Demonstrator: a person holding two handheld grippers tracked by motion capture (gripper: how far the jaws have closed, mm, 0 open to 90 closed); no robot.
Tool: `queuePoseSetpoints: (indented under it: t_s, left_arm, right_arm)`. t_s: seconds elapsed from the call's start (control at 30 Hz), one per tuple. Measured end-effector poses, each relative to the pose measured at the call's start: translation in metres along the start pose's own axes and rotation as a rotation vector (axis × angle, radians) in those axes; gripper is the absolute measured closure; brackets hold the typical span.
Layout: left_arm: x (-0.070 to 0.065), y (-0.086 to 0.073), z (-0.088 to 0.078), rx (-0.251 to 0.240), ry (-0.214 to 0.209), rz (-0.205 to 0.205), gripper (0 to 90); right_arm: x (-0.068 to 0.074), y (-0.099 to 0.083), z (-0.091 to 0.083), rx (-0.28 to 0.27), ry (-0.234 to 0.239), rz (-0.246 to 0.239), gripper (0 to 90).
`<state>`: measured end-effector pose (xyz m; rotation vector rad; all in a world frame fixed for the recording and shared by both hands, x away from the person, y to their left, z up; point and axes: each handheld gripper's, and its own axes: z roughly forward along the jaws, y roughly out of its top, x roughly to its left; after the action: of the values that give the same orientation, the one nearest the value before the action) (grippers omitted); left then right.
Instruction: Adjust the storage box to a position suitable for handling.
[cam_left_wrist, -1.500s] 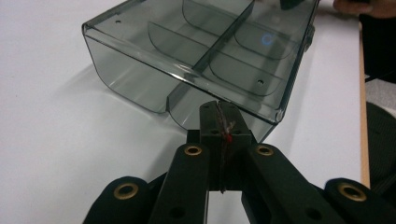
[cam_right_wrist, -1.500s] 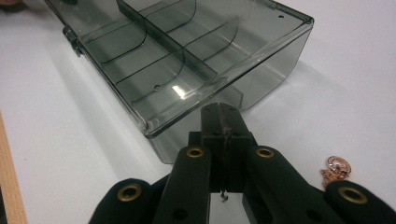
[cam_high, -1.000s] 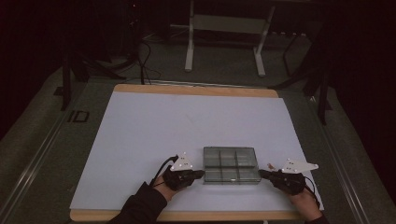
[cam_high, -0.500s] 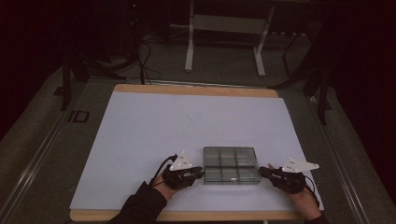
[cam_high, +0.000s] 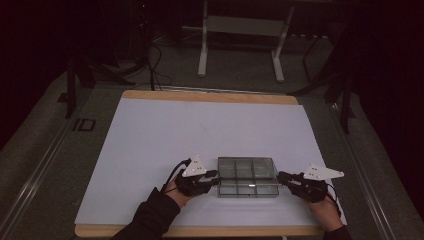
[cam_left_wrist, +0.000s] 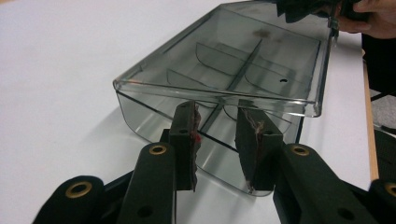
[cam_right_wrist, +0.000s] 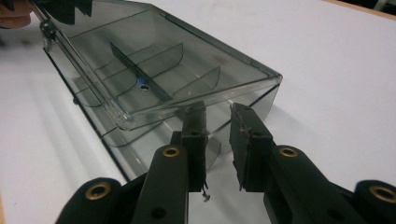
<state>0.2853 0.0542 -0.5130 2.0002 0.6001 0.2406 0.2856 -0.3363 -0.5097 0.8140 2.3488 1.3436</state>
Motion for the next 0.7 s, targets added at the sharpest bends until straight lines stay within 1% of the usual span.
queuePoseSetpoints:
  t_s: [0.07,0.13,0.17,0.27,0.33,0.47,0.57,0.6,0.7]
  left_arm:
    - [0.0,0.002,0.0,-0.002,0.003,0.004,69.1]
    - [0.0,0.003,0.0,-0.004,0.004,0.006,69.1]
    - [0.0,0.005,0.0,-0.009,0.01,0.013,69.1]
    - [0.0,0.007,-0.001,-0.02,0.018,0.013,68.8]
    - [0.001,0.009,-0.002,-0.026,0.017,0.006,68.8]
    - [0.002,0.013,-0.002,-0.035,0.028,0.01,68.8]
    - [0.003,0.015,-0.001,-0.04,0.035,0.005,68.8]
    - [0.003,0.016,-0.001,-0.039,0.039,0.011,68.8]
    - [0.004,0.019,-0.001,-0.043,0.046,0.011,69.0]
  right_arm:
    - [0.0,0.003,0.002,0.007,-0.014,-0.015,75.2]
    - [-0.001,0.004,0.003,0.009,-0.015,-0.015,75.0]
    - [-0.001,0.006,0.004,0.016,-0.022,-0.022,74.9]
    - [0.0,0.01,0.005,0.013,-0.037,-0.048,74.6]
    - [0.001,0.013,0.005,0.011,-0.049,-0.058,74.7]
    - [0.0,0.016,0.005,0.007,-0.071,-0.072,74.5]
    - [-0.002,0.018,0.004,-0.003,-0.071,-0.08,74.5]
    - [-0.002,0.019,0.004,-0.004,-0.072,-0.084,74.5]
    - [-0.002,0.021,0.004,-0.009,-0.079,-0.091,75.1]
